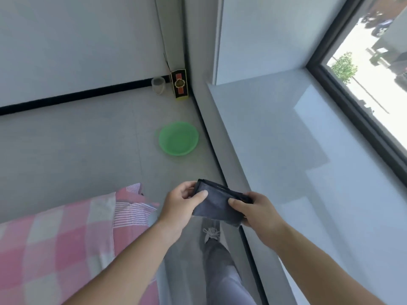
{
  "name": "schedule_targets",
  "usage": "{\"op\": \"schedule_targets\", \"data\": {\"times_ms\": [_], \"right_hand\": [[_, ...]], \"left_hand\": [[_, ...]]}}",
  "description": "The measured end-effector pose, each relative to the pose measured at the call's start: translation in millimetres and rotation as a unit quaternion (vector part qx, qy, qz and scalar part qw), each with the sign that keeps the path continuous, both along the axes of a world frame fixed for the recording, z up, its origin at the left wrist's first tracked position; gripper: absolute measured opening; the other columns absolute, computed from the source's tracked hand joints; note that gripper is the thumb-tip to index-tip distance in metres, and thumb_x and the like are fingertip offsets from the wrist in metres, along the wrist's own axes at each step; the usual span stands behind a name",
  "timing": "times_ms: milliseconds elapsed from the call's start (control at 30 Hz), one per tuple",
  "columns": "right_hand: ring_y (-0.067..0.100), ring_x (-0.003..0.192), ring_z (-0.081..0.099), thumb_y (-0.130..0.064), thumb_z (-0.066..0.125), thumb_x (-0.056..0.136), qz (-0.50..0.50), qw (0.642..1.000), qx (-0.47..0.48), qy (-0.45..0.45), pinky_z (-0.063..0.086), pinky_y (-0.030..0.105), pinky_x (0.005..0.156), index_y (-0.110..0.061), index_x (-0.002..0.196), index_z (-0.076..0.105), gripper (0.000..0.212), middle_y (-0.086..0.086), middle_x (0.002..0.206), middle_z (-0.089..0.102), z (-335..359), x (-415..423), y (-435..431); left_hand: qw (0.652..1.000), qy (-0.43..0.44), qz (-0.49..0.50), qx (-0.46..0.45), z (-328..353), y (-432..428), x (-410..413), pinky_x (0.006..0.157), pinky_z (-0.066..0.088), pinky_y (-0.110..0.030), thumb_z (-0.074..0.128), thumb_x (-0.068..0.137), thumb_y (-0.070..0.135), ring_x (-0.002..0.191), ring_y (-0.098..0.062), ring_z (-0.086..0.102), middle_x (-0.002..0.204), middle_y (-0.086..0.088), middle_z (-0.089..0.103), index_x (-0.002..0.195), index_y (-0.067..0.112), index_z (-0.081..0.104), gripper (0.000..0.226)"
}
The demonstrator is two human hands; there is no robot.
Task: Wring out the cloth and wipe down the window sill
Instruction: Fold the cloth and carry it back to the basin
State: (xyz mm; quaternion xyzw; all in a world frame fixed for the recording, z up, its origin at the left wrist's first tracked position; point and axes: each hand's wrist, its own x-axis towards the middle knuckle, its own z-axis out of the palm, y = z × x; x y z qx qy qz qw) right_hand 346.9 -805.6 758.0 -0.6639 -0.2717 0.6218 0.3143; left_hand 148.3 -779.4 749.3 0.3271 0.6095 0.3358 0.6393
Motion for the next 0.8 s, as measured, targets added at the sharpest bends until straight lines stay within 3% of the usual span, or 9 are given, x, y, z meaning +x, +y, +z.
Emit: {"op": "schedule_targets", "data": {"times_ms": [167,300,567,700,800], "right_hand": [[0.028,0.076,0.069,-0.011,0.073,0.087,0.022,0.999,0.004,0.028,0.061,0.042,0.071,0.001,0.103,0.064,0.023,0.023,0.096,0.07,-19,-42,155],[0.031,0.076,0.068,-0.013,0.074,0.086,0.028,0.998,-0.003,0.054,0.059,0.048,0.073,0.001,0.108,0.062,0.029,0.029,0.105,0.069,-35,-78,275],[0.026,0.081,0.071,-0.013,0.073,0.088,-0.021,0.995,-0.029,0.089,0.06,0.042,0.073,-0.004,0.107,0.066,0.022,0.016,0.102,0.074,-47,-128,435],[0.028,0.086,0.073,-0.012,0.074,0.087,-0.112,0.987,-0.058,0.102,0.062,0.045,0.076,-0.004,0.107,0.066,0.023,0.014,0.102,0.074,-63,-146,500],[0.028,0.089,0.073,-0.012,0.074,0.087,-0.19,0.972,-0.077,0.118,0.061,0.037,0.069,-0.004,0.106,0.066,0.022,0.013,0.1,0.075,-83,-165,546]], "left_hand": [[0.999,-0.002,0.029,-0.017,-7,142,-46,0.08,0.058,-0.036,0.071,0.088,0.008,0.089,-0.013,0.072,0.099,0.001,0.077,0.108,0.017,0.068,0.022],[0.999,0.02,0.044,-0.013,-13,257,-82,0.08,0.059,-0.038,0.073,0.087,0.01,0.093,-0.017,0.073,0.1,0.0,0.077,0.107,0.017,0.068,0.022],[0.998,0.061,0.012,-0.032,-21,430,-129,0.066,0.058,-0.032,0.077,0.083,0.01,0.085,-0.02,0.073,0.099,-0.01,0.075,0.106,0.01,0.068,0.025],[0.994,0.074,-0.055,-0.056,-43,521,-143,0.077,0.061,-0.041,0.079,0.081,0.011,0.095,-0.028,0.072,0.107,-0.015,0.073,0.112,0.009,0.066,0.033],[0.987,0.089,-0.124,-0.053,-65,593,-153,0.086,0.058,-0.053,0.081,0.079,0.011,0.101,-0.033,0.07,0.105,-0.016,0.073,0.109,0.008,0.067,0.033]]}}
